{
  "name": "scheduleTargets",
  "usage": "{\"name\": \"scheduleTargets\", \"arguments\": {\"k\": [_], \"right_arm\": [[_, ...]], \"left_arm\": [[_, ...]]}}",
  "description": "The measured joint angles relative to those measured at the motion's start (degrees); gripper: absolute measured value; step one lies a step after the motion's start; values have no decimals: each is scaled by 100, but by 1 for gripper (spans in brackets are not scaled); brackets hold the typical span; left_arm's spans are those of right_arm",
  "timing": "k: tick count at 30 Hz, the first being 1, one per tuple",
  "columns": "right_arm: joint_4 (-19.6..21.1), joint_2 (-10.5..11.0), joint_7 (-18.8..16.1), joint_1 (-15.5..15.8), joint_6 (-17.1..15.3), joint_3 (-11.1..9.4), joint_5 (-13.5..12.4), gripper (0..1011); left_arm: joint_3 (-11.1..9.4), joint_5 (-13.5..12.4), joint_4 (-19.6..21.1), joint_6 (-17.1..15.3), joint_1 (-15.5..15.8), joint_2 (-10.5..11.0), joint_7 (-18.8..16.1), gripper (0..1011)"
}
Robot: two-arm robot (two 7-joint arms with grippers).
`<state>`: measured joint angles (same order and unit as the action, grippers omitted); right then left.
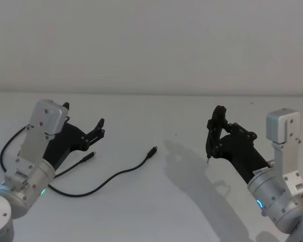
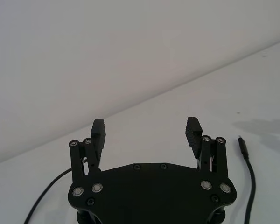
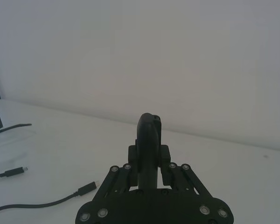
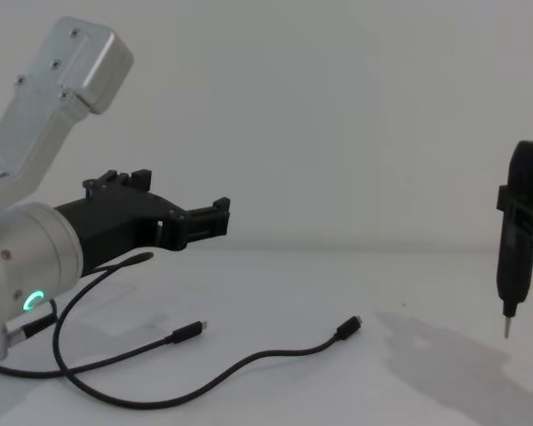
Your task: Pick up the data cable with the one hand.
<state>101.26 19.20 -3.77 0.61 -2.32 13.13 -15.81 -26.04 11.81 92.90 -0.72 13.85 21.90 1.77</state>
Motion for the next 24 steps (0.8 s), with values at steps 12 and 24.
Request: {"name": "scheduleTargets", "arguments": {"k": [12,24], "right_arm": [[80,-131,120,-112,-52,126,234,275],[-99,-364,156,-351,35,310,428,274]], "left_arm": [[-31,327,-168,60,141,67,690,1001],[-66,865,-345,-87,308,257,1749,1001]]}}
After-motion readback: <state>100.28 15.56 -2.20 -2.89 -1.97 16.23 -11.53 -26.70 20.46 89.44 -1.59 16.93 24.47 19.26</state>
